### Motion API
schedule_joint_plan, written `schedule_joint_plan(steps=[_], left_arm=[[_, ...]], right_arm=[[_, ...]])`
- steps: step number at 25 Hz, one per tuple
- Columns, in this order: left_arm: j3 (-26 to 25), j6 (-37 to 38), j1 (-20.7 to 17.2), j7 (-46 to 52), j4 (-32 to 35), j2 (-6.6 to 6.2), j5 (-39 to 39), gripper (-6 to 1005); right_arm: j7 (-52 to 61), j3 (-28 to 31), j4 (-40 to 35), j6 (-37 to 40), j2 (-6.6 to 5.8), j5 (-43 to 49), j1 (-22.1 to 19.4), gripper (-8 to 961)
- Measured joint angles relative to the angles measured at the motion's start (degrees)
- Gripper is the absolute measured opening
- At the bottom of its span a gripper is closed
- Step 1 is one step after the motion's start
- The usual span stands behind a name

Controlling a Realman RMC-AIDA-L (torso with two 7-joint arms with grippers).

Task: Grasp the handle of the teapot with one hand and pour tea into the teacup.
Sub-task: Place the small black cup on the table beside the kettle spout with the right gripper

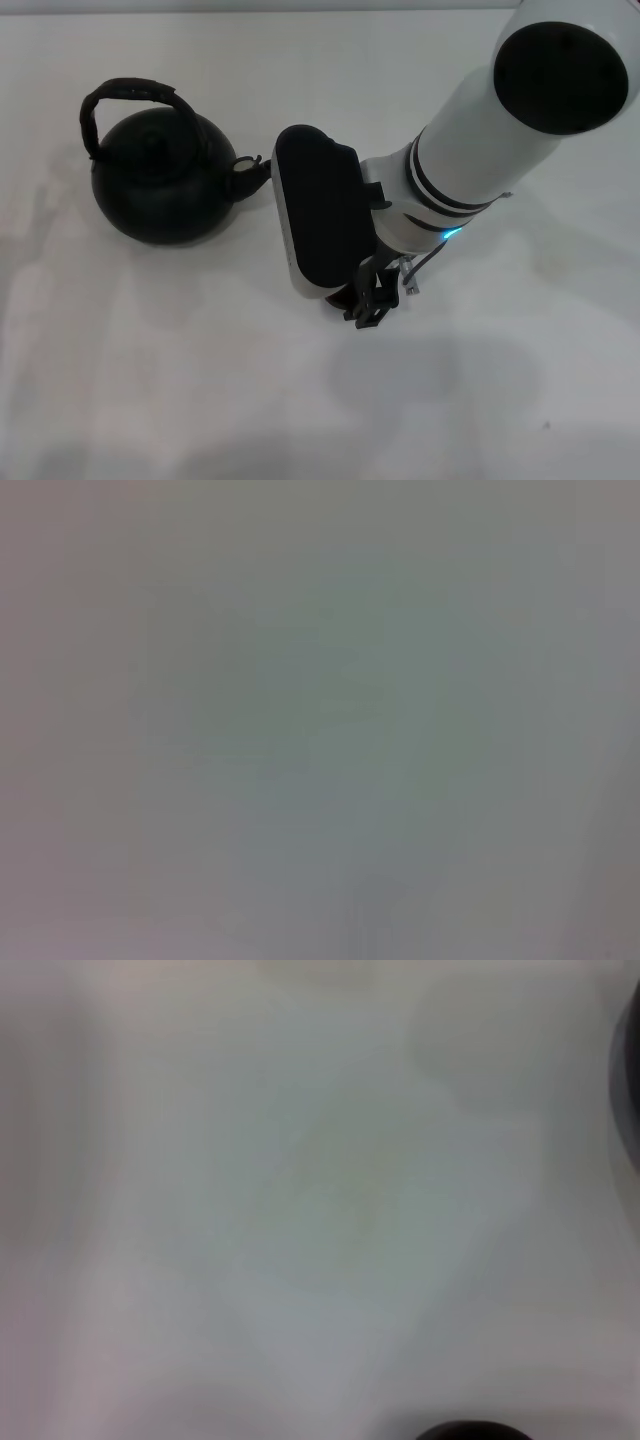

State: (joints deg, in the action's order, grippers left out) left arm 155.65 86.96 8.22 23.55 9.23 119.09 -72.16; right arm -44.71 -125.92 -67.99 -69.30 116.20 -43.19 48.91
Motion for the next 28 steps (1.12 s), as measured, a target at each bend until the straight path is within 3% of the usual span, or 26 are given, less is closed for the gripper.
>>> schedule_joint_plan(steps=[7, 28], left_arm=[[0.0, 0.1, 0.5, 0.0, -0.3, 0.00, 0.0, 872], [-0.2, 0.0, 0.8, -0.4, -0.4, 0.11, -1.2, 880]], right_arm=[[-0.5, 1.3, -0.2, 0.7, -0.01, -0.1, -1.4, 854], [-13.4, 13.7, -0.5, 5.8, -0.20, -11.5, -12.9, 850]])
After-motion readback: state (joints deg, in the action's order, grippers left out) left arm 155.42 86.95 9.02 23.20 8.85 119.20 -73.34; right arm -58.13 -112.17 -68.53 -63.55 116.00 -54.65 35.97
